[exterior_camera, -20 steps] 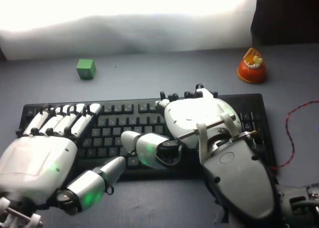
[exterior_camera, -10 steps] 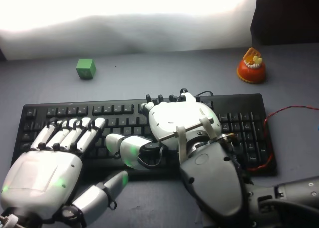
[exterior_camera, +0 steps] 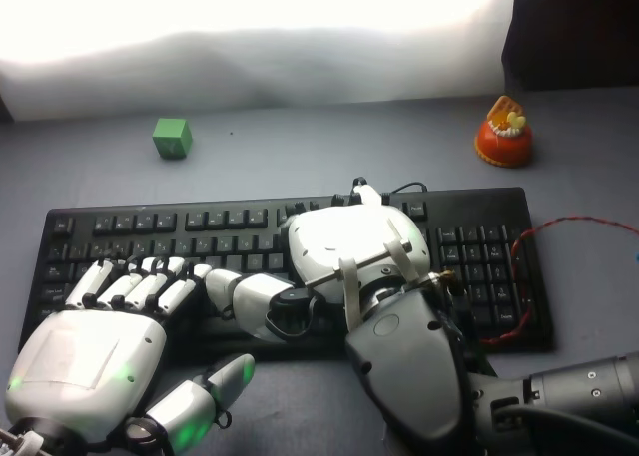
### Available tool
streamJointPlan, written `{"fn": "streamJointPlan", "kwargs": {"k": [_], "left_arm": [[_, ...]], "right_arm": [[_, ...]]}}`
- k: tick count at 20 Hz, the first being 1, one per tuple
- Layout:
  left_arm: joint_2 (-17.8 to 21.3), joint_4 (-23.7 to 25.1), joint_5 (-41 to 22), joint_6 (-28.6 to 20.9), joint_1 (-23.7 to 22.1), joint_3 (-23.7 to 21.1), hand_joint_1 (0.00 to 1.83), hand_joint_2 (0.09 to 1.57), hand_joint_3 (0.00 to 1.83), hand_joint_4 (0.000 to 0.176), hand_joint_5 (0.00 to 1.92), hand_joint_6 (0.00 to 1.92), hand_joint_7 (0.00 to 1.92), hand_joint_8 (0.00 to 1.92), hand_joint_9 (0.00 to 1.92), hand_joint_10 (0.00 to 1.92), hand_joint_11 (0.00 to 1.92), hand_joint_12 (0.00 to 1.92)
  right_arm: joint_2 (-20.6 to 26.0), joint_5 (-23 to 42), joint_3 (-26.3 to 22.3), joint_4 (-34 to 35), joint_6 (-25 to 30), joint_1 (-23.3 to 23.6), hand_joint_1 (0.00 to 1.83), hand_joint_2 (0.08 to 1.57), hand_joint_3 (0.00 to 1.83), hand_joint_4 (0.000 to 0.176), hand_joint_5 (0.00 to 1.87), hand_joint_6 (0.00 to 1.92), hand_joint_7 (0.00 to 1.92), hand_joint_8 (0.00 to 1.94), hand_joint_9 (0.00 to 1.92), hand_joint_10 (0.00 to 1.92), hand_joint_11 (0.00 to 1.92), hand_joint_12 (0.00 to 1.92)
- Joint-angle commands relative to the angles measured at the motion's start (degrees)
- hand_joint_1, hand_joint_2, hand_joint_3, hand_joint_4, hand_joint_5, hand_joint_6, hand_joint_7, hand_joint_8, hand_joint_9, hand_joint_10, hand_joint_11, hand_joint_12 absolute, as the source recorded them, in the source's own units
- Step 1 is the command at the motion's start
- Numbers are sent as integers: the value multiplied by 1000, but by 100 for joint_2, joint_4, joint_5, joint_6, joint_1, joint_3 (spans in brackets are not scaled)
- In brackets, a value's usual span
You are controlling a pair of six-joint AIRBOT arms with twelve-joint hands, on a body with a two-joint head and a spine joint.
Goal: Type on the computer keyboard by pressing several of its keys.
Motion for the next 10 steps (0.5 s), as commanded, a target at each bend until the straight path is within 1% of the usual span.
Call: {"fn": "streamJointPlan", "kwargs": {"k": [1, 2, 3, 4, 5, 6, 7, 8, 9, 10], "left_arm": [[-9, 244, -579, 15, -7, 33, 15, 1254, 2, 12, 446, 43, 309, 1, 284, 1, 0, 737], [-9, 244, -580, 15, -7, 48, 27, 1252, 0, 1, 527, 48, 355, 9, 289, 3, 0, 645], [-9, 244, -580, 13, -7, 63, 27, 1252, 0, 1, 527, 48, 355, 9, 289, 3, 0, 645], [-9, 244, -580, 5, -7, 82, 39, 1253, 0, 0, 519, 34, 400, 16, 301, 6, 0, 579], [-9, 244, -580, -4, -7, 91, 58, 1249, 0, 0, 437, 10, 440, 16, 323, 11, 0, 512], [-7, 244, -581, -9, -8, 98, 94, 1242, 0, 10, 380, 1, 480, 16, 349, 15, 0, 533], [-5, 244, -582, -14, -9, 105, 118, 1240, 0, 18, 319, 0, 509, 14, 383, 20, 0, 592], [-4, 244, -582, -16, -9, 107, 102, 1243, 0, 23, 278, 0, 486, 3, 384, 17, 0, 607], [-3, 244, -582, -16, -9, 107, 76, 1243, 0, 35, 264, 2, 407, 0, 365, 7, 0, 692], [-3, 244, -582, -21, -9, 108, 63, 1244, 0, 24, 379, 40, 360, 0, 352, 1, 0, 791]], "right_arm": [[-4, 171, -38, -357, 5, -10, 0, 1106, 0, 0, 751, 50, 625, 4, 545, 11, 0, 1201], [0, 246, -79, -359, -43, -14, 0, 1113, 2, 0, 802, 38, 685, 14, 537, 4, 0, 1086], [13, 281, -133, -366, -59, -15, 0, 1113, 2, 0, 802, 38, 685, 14, 537, 4, 0, 1086], [37, 358, -200, -369, -59, -19, 0, 1117, 2, 0, 747, 11, 725, 19, 568, 14, 0, 1046], [51, 396, -231, -369, -52, -19, 0, 1119, 2, 0, 632, 2, 748, 19, 650, 40, 0, 1090], [63, 422, -255, -369, -35, -16, 0, 1119, 1, 0, 545, 0, 768, 18, 721, 61, 0, 1182], [71, 439, -275, -369, -37, -18, 0, 1120, 1, 0, 456, 0, 764, 9, 787, 82, 45, 1294], [75, 442, -283, -369, -38, -28, 0, 1122, 1, 0, 452, 5, 755, 3, 806, 89, 89, 1338], [77, 439, -283, -369, -32, -36, 0, 1121, 0, 0, 537, 26, 724, 0, 768, 74, 118, 1397], [85, 422, -281, -371, -3, -45, 0, 1123, 1, 0, 648, 45, 667, 0, 667, 28, 52, 1414]]}}
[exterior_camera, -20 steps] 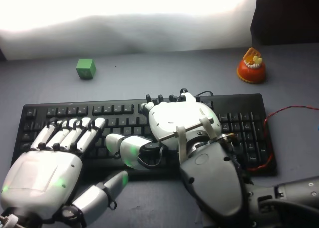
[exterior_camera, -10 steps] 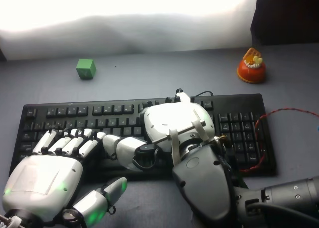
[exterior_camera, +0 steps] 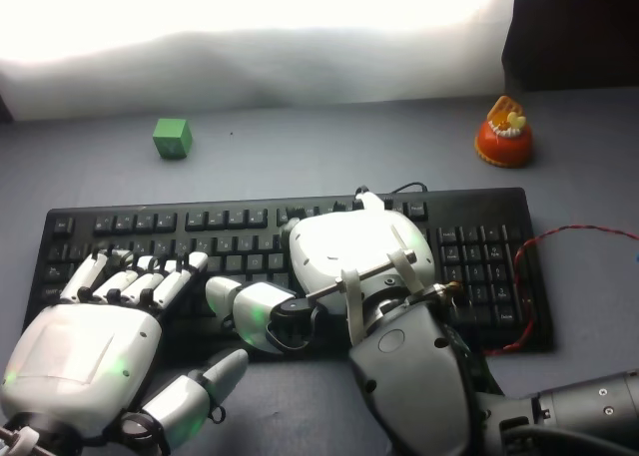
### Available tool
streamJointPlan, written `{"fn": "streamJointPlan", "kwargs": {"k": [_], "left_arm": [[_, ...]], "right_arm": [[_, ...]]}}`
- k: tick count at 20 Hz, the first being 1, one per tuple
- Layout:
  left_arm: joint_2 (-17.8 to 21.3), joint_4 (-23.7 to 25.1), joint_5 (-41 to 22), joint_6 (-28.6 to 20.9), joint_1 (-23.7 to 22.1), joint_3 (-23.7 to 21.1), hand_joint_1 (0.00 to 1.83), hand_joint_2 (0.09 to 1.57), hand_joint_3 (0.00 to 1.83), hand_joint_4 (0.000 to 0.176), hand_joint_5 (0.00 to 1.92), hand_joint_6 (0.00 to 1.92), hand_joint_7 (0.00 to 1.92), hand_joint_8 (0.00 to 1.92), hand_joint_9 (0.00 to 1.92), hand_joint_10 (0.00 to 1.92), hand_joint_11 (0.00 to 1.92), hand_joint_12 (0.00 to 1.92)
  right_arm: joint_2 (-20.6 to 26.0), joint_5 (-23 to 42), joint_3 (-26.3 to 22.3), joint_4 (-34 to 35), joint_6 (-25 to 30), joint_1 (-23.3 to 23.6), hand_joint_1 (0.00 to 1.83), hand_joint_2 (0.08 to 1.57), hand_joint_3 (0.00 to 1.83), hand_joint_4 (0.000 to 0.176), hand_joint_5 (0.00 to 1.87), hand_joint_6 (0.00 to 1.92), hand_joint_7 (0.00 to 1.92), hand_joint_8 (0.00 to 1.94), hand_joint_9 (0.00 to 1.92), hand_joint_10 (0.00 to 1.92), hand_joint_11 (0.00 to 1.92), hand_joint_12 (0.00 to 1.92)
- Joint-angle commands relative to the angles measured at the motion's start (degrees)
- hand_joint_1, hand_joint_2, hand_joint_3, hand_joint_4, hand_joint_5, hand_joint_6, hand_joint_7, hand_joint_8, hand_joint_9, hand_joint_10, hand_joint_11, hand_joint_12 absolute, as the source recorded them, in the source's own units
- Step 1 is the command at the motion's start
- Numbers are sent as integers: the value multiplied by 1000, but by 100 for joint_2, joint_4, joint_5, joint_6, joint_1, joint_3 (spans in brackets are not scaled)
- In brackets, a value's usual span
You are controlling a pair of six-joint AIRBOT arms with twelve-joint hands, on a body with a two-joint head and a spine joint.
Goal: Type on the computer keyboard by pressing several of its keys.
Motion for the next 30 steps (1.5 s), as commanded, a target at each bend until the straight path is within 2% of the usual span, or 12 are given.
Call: {"fn": "streamJointPlan", "kwargs": {"k": [1, 3, 4, 7, 9, 11, 13, 15, 17, 18, 19, 30], "left_arm": [[0, 225, -531, -23, -9, 30, 52, 1247, 1, 12, 459, 45, 331, 0, 326, 0, 0, 793], [7, 225, -534, -39, -9, 35, 47, 1254, 1, 0, 632, 62, 342, 1, 299, 0, 0, 735], [11, 225, -535, -44, -9, 36, 27, 1260, 2, 0, 584, 21, 401, 9, 291, 1, 0, 440], [23, 225, -546, -76, -8, 39, 61, 1261, 0, 7, 366, 0, 437, 8, 333, 12, 0, 349], [26, 225, -564, -94, -8, 40, 105, 1247, 0, 27, 276, 4, 469, 11, 411, 23, 0, 685], [27, 225, -564, -110, -8, 39, 57, 1252, 0, 11, 475, 57, 369, 0, 367, 2, 0, 895], [28, 225, -567, -126, -9, 38, 45, 1265, 1, 0, 755, 64, 385, 2, 313, 0, 0, 713], [28, 226, -578, -135, -15, 38, 37, 1268, 1, 0, 788, 54, 389, 1, 306, 0, 0, 651], [28, 226, -578, -139, -20, 34, 78, 1256, 0, 0, 541, 2, 575, 28, 385, 21, 0, 299], [28, 226, -579, -140, -23, 32, 165, 1239, 0, 26, 282, 0, 563, 7, 483, 27, 0, 799], [62, 226, -580, -197, 16, -29, 103, 1263, 0, 18, 430, 6, 402, 1, 426, 5, 0, 1116], [494, 256, -518, 59, -265, -47, 78, 1267, 2, 17, 412, 0, 393, 0, 422, 0, 0, 1123]], "right_arm": [[30, 148, -13, -372, 70, -31, 0, 1121, 0, 0, 700, 58, 648, 0, 623, 8, 13, 1403], [30, 117, -2, -521, 157, -71, 0, 1116, 0, 0, 774, 55, 650, 1, 566, 2, 0, 1221], [29, 90, 11, -596, 201, -97, 0, 1125, 2, 0, 686, 8, 698, 11, 629, 22, 0, 1107], [30, 47, 56, -624, 230, -133, 0, 1123, 0, 0, 527, 0, 729, 9, 739, 49, 16, 1228], [31, 47, 61, -624, 230, -133, 0, 1126, 0, 0, 542, 21, 741, 2, 808, 87, 152, 1436], [30, 47, 60, -624, 229, -135, 0, 1130, 0, 0, 797, 51, 677, 0, 617, 7, 17, 1441], [30, 47, 60, -624, 229, -133, 0, 1130, 0, 0, 984, 63, 656, 1, 528, 14, 0, 1150], [31, 42, 60, -624, 228, -134, 0, 1131, 1, 0, 1006, 59, 660, 1, 531, 13, 0, 1116], [31, 37, 61, -624, 228, -133, 0, 1142, 1, 0, 756, 3, 930, 37, 966, 175, 115, 1316], [31, 36, 61, -624, 228, -131, 0, 1141, 0, 0, 612, 1, 904, 1, 724, 678, 252, 1527], [55, 55, 60, -625, 219, -122, 0, 1137, 1, 0, 578, 0, 707, 0, 737, 90, 196, 1336], [220, 142, -65, -625, 194, 5, 0, 1136, 1, 0, 616, 19, 717, 6, 751, 62, 181, 1365]]}}
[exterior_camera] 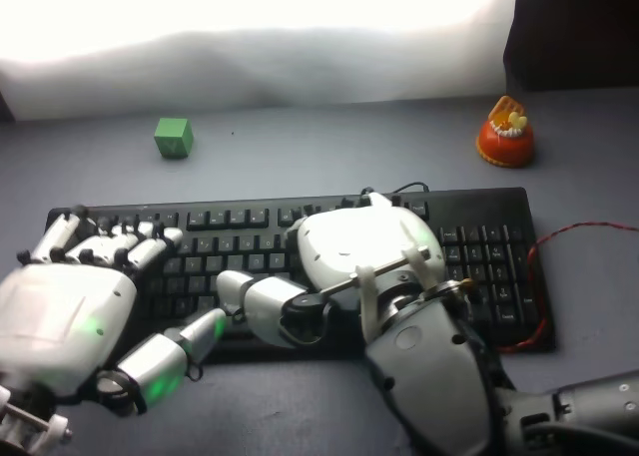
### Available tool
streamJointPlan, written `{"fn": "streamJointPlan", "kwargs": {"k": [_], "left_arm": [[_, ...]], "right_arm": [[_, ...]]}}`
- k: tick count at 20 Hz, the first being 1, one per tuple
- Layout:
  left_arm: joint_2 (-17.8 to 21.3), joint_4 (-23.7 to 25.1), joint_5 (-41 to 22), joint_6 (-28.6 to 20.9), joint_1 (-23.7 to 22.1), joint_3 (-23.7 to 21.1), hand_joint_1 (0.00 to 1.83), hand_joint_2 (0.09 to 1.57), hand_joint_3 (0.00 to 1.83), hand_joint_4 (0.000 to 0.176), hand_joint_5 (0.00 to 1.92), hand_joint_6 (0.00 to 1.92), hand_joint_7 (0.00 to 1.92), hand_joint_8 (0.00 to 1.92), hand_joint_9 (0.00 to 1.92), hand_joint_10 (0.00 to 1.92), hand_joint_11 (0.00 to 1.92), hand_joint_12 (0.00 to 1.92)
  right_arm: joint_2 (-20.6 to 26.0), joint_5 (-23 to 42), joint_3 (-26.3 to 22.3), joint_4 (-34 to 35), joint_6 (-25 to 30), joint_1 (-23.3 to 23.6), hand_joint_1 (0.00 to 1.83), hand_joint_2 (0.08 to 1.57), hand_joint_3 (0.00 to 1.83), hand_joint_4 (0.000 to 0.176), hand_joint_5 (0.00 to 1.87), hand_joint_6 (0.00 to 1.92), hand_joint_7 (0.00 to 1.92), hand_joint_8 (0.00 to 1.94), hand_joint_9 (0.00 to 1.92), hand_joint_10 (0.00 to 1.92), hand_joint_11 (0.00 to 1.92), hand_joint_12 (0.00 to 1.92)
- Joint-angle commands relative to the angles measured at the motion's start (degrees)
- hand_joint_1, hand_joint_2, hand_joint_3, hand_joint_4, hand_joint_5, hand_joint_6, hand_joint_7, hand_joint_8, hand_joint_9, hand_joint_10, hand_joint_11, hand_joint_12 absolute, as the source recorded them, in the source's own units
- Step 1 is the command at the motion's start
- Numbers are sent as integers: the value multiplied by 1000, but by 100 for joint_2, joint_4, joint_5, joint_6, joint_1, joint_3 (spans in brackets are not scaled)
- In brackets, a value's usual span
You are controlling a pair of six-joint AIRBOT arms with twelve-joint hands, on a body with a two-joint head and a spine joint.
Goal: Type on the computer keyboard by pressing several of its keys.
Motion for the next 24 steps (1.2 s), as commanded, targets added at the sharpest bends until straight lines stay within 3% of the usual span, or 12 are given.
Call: {"fn": "streamJointPlan", "kwargs": {"k": [1, 11, 18, 24], "left_arm": [[67, 298, -563, 85, -75, 11, 72, 1269, 2, 16, 401, 0, 392, 0, 415, 0, 0, 1107], [61, 227, 6, 1407, -483, 129, 122, 1252, 0, 22, 361, 6, 403, 5, 412, 5, 0, 1059], [-111, 205, -286, 1295, -316, 265, 109, 1257, 1, 19, 357, 0, 400, 0, 401, 0, 0, 1072], [-218, 207, -512, 1308, -267, 322, 155, 1244, 0, 16, 374, 6, 408, 3, 406, 2, 0, 1052]], "right_arm": [[56, 277, -50, -442, 19, 73, 0, 1137, 1, 0, 612, 16, 712, 4, 747, 59, 183, 1366], [759, 323, -756, -551, -66, 389, 0, 1133, 0, 0, 646, 15, 737, 6, 768, 39, 192, 1356], [1179, 262, -1216, -551, -326, 491, 0, 1134, 0, 0, 660, 14, 740, 4, 764, 29, 181, 1364], [1366, 214, -1328, -551, -352, 547, 0, 1142, 2, 0, 660, 11, 735, 2, 766, 26, 187, 1368]]}}
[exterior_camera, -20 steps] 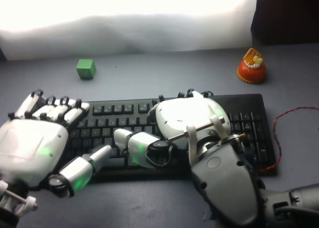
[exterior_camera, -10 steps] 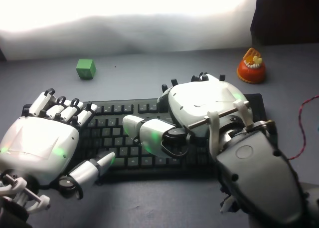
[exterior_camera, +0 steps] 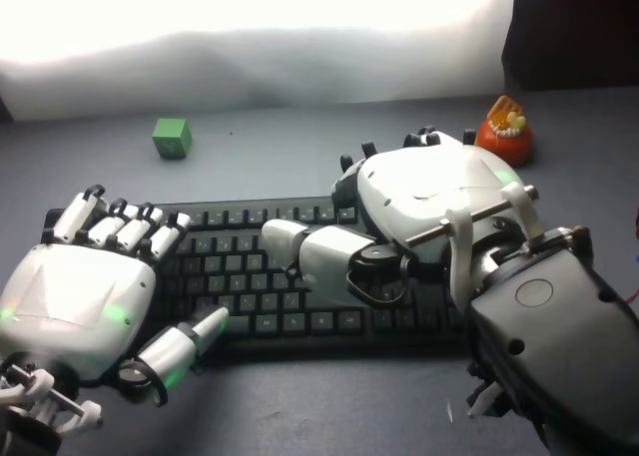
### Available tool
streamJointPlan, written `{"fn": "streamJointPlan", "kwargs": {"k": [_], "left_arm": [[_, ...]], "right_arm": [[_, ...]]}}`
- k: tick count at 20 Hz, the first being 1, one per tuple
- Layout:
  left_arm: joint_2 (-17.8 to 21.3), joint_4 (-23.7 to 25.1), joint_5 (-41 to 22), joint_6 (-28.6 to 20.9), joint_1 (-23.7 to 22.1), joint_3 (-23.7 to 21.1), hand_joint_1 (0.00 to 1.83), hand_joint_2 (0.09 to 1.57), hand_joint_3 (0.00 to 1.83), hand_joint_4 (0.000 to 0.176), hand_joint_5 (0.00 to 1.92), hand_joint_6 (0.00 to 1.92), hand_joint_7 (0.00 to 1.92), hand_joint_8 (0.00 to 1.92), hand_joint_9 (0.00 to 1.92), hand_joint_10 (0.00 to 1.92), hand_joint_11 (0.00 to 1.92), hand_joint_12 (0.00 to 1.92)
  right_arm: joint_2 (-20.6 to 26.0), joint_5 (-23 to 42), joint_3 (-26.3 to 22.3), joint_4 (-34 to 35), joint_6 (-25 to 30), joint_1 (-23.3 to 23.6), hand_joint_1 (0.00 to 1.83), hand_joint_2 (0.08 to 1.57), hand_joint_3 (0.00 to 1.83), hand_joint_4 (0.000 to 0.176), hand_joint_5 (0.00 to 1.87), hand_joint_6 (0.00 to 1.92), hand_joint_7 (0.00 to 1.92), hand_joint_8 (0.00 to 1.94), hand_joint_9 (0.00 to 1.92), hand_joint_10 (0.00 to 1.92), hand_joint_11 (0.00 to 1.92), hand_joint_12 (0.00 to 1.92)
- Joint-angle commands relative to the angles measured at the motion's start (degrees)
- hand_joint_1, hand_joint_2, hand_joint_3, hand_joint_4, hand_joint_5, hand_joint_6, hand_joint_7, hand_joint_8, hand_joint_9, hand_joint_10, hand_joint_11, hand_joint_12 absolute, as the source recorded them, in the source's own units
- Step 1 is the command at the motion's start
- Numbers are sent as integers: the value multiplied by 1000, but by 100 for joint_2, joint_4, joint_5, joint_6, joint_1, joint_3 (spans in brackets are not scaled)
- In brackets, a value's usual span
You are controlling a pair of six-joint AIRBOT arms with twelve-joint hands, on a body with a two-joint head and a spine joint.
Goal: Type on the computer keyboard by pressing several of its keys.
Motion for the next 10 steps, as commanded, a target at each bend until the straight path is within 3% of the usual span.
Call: {"fn": "streamJointPlan", "kwargs": {"k": [1, 4, 5, 7, 10], "left_arm": [[4, 257, -715, 65, -8, 32, 194, 1230, 0, 20, 352, 3, 389, 2, 395, 1, 0, 1050], [-3, 289, -800, 145, 20, 50, 519, 1167, 0, 30, 297, 4, 363, 3, 375, 3, 0, 1050], [-8, 298, -816, 147, 29, 63, 843, 1088, 0, 36, 266, 2, 327, 0, 351, 2, 0, 1009], [-25, 315, -817, 157, 35, 85, 943, 1075, 0, 31, 289, 10, 333, 2, 359, 5, 0, 1038], [-59, 320, -818, 170, 45, 93, 1079, 1032, 0, 46, 292, 8, 317, 1, 355, 3, 0, 1037]], "right_arm": [[38, 163, -31, -523, 22, 93, 0, 1137, 0, 0, 665, 13, 747, 7, 773, 28, 189, 1371], [85, 138, -34, -523, 22, 94, 0, 1138, 0, 0, 671, 14, 752, 7, 779, 29, 191, 1376], [89, 120, -34, -523, 22, 95, 0, 1139, 0, 0, 659, 7, 741, 2, 766, 21, 164, 1373], [96, 114, -34, -523, 22, 108, 0, 1142, 1, 0, 650, 2, 736, 0, 758, 15, 143, 1386], [117, 97, -34, -523, 22, 126, 0, 1147, 2, 0, 656, 4, 737, 1, 758, 13, 141, 1378]]}}
